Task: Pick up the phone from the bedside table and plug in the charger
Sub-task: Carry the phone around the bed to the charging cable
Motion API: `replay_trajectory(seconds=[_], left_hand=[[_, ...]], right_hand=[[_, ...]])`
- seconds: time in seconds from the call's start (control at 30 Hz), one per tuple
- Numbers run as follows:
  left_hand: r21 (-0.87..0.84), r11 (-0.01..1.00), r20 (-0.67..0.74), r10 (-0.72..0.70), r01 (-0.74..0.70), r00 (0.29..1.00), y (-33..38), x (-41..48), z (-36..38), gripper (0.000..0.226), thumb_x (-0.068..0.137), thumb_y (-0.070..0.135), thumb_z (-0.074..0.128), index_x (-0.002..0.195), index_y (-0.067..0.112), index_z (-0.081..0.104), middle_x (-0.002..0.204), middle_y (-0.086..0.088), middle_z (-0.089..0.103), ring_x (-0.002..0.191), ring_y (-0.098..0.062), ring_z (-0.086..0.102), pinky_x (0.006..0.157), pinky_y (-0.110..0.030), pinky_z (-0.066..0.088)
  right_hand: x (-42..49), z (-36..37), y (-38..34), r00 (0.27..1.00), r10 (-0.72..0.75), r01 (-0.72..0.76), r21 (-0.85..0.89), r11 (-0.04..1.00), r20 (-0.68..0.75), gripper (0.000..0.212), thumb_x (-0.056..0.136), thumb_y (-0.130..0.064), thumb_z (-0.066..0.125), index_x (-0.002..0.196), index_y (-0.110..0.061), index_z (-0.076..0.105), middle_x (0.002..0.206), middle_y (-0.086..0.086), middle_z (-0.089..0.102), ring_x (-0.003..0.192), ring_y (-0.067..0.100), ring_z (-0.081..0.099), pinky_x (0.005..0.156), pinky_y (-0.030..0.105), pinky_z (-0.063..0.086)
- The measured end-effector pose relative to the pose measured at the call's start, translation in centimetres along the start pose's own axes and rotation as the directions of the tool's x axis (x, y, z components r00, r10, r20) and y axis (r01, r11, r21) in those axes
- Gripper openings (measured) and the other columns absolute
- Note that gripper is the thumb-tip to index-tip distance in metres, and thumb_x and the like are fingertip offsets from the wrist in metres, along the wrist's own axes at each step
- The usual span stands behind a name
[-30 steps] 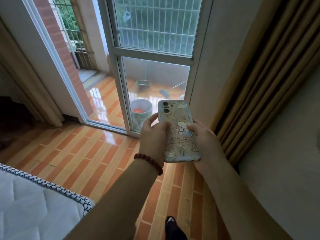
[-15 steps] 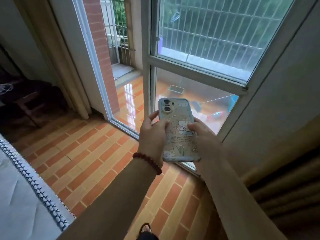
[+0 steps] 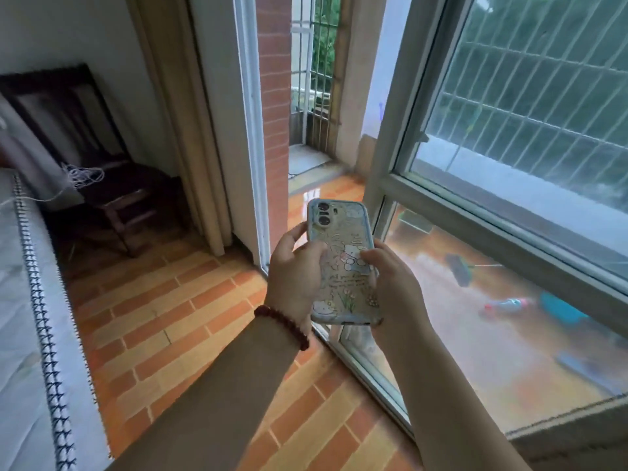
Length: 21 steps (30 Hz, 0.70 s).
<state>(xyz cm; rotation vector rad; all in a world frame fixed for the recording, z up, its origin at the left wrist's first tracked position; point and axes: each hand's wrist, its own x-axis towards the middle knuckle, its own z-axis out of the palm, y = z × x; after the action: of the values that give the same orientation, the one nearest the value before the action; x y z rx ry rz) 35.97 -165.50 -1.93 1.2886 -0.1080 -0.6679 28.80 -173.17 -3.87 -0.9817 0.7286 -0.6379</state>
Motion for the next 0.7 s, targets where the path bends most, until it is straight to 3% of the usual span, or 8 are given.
replay_trajectory(seconds=[0.17,0.3,0.5,0.7], left_hand=[[0.000,0.999,-0.106,0.036,-0.036,0.994,3.0,8.2,-2.7,0.035,0.088,0.011,0.052,0.117,0.028,0.057,0.109,-0.009,0.070,0.094,-0.029,0.069,0.084,-0.051,0.055],[-0.004,0.999,-0.193,0.032,-0.034,0.981,5.1,15.4,-5.0,0.047,0.088,0.011,0.054,0.131,0.028,0.050,0.110,-0.007,0.070,0.093,-0.027,0.069,0.083,-0.050,0.056],[-0.015,0.998,-0.298,0.056,-0.063,0.953,9.0,27.8,-8.1,0.050,0.085,0.016,0.057,0.132,0.031,0.048,0.109,-0.003,0.071,0.089,-0.024,0.071,0.077,-0.049,0.058],[-0.054,0.991,-0.430,0.088,-0.122,0.899,14.0,38.1,-11.5,0.048,0.082,0.015,0.058,0.127,0.034,0.054,0.103,0.000,0.073,0.086,-0.021,0.072,0.077,-0.048,0.058]], right_hand=[[8.0,6.5,0.7,0.990,0.070,-0.065,-0.046,0.997,0.118,0.034,0.082,-0.009,0.047,0.106,-0.018,0.070,0.089,0.012,0.069,0.075,0.030,0.067,0.066,0.043,0.055],[14.5,11.8,1.8,0.979,0.120,-0.106,-0.089,0.990,0.167,0.030,0.082,-0.011,0.048,0.089,-0.025,0.074,0.094,0.012,0.070,0.085,0.033,0.066,0.078,0.053,0.052],[26.3,20.1,2.6,0.937,0.140,-0.103,-0.130,0.986,0.320,0.030,0.082,-0.010,0.049,0.087,-0.024,0.074,0.072,-0.002,0.070,0.062,0.020,0.066,0.058,0.032,0.053],[36.1,29.6,3.2,0.878,0.207,-0.118,-0.223,0.968,0.432,0.033,0.078,-0.014,0.051,0.089,-0.032,0.076,0.079,-0.003,0.075,0.076,0.024,0.069,0.071,0.047,0.057]])
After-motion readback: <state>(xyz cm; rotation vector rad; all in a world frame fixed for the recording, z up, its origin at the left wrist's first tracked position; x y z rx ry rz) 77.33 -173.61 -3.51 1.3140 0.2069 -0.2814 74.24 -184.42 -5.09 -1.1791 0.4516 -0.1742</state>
